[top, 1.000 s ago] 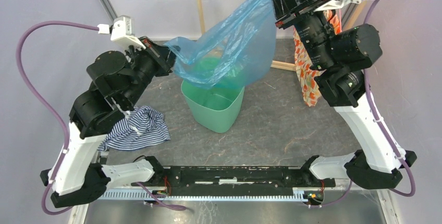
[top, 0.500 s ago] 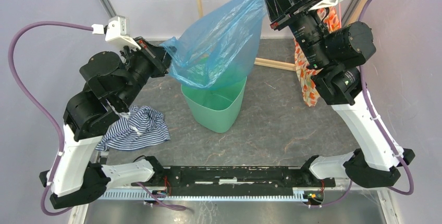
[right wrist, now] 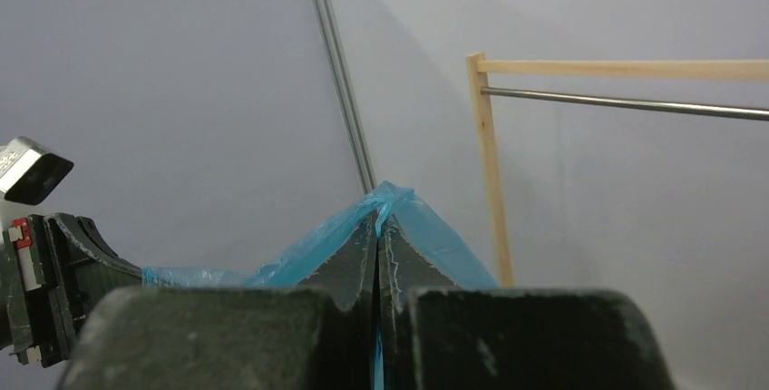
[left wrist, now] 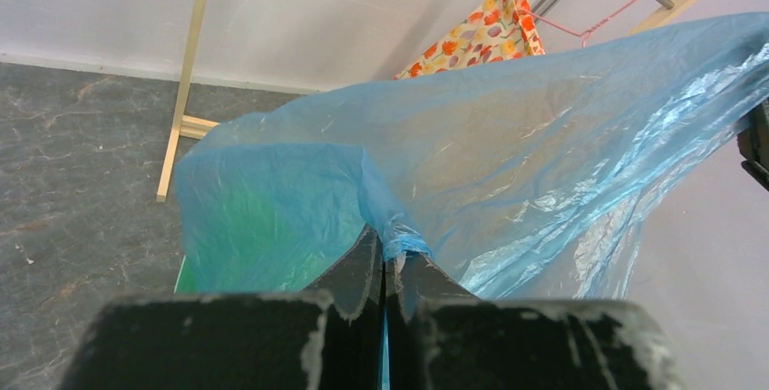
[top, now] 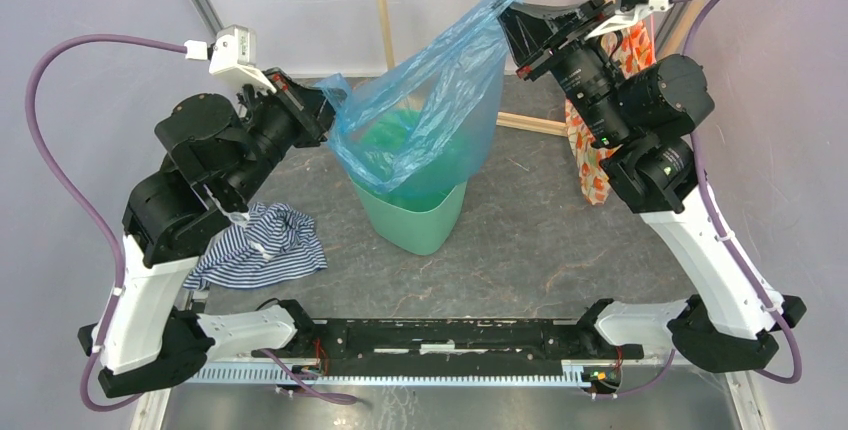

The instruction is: Put the trash bags into the trash bin

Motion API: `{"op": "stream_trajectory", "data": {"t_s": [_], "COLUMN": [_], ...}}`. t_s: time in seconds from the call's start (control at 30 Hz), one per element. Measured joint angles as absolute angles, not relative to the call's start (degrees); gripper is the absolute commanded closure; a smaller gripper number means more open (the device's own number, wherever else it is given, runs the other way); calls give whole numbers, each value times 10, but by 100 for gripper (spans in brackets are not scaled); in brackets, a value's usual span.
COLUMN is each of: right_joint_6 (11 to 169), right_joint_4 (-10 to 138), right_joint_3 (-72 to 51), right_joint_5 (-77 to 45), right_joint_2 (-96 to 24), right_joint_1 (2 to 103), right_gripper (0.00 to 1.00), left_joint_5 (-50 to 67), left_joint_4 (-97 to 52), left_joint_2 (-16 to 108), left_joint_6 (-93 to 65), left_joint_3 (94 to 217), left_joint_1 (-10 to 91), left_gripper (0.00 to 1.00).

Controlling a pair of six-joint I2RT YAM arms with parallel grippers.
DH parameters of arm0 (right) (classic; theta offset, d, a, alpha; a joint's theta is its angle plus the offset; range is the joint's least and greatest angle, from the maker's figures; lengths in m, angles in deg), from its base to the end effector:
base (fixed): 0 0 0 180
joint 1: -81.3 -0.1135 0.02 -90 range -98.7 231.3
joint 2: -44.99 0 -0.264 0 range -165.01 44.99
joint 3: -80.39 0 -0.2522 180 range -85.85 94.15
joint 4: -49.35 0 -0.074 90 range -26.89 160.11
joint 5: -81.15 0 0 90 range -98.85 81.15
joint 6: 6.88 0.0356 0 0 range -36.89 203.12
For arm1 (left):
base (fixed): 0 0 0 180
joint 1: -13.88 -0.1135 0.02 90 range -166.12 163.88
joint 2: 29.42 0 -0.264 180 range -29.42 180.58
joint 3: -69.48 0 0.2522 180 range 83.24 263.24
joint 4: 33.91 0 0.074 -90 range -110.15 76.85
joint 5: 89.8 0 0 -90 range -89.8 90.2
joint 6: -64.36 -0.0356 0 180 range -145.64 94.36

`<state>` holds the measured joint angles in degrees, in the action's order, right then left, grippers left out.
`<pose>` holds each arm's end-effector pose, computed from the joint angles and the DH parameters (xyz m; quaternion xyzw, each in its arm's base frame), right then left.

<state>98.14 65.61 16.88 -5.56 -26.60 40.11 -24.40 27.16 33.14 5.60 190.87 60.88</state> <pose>0.1604 0.1377 0.5945 -0.0914 0.5024 0.3921 0.7652 0.1030 -0.0887 0.5594 -0.0497 0.7178 -0.3082 0.6223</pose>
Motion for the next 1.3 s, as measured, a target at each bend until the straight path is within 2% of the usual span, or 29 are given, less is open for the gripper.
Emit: {"op": "stream_trajectory", "data": {"t_s": [0.4, 0.67, 0.97, 1.3], "right_joint_6": [990, 966, 979, 1043], "right_joint_4": [682, 677, 645, 631], "right_joint_3": [139, 164, 212, 216], "right_joint_5": [-64, -79, -123, -157], "right_joint_2": [-273, -339, -427, -457], "right_joint_1": [401, 401, 401, 400], "right_gripper": [100, 100, 100, 100], "left_joint_5": [-253, -294, -242, -164], "left_joint_4": [267, 223, 189, 168], "left_joint_2": [340, 393, 414, 407], "left_joint_6": [56, 35, 23, 24], "left_joint_3": [1895, 1884, 1846, 1794], "left_joint_1": [609, 601, 451, 372], "left_gripper": [98, 98, 98, 98]}}
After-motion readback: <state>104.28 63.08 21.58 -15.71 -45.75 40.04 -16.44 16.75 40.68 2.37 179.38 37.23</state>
